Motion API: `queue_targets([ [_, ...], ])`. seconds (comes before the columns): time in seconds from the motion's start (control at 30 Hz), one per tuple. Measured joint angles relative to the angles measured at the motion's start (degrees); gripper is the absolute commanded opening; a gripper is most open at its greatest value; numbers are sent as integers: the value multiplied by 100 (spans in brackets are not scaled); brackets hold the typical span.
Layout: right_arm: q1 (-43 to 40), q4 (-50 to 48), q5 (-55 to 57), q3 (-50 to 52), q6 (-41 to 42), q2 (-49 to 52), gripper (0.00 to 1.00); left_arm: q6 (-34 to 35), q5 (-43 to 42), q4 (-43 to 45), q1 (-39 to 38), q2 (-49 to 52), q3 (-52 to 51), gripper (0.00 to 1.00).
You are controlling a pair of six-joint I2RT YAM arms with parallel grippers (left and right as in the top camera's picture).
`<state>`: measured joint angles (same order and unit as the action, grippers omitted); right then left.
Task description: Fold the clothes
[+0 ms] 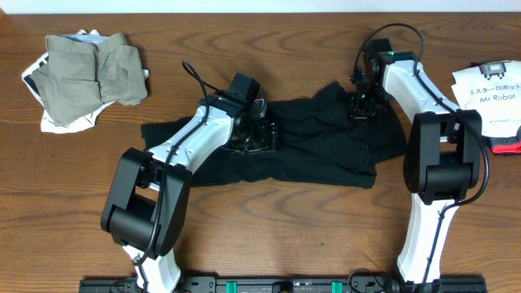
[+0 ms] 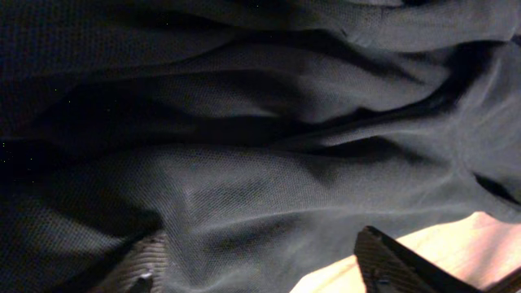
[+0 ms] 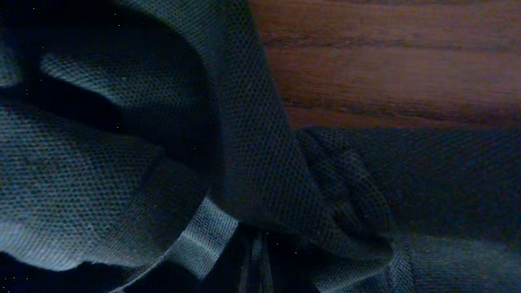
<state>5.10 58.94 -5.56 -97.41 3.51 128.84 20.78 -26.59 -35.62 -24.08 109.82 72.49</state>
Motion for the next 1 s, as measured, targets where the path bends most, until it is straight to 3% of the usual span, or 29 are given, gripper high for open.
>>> queue_targets([
  [0.43, -192, 59, 905, -129, 518, 76, 1, -249, -2, -13, 0, 0, 0, 86],
  [1.0, -702, 439, 2240, -216, 1408, 184, 7, -326, 90, -127, 0, 0, 0, 88],
])
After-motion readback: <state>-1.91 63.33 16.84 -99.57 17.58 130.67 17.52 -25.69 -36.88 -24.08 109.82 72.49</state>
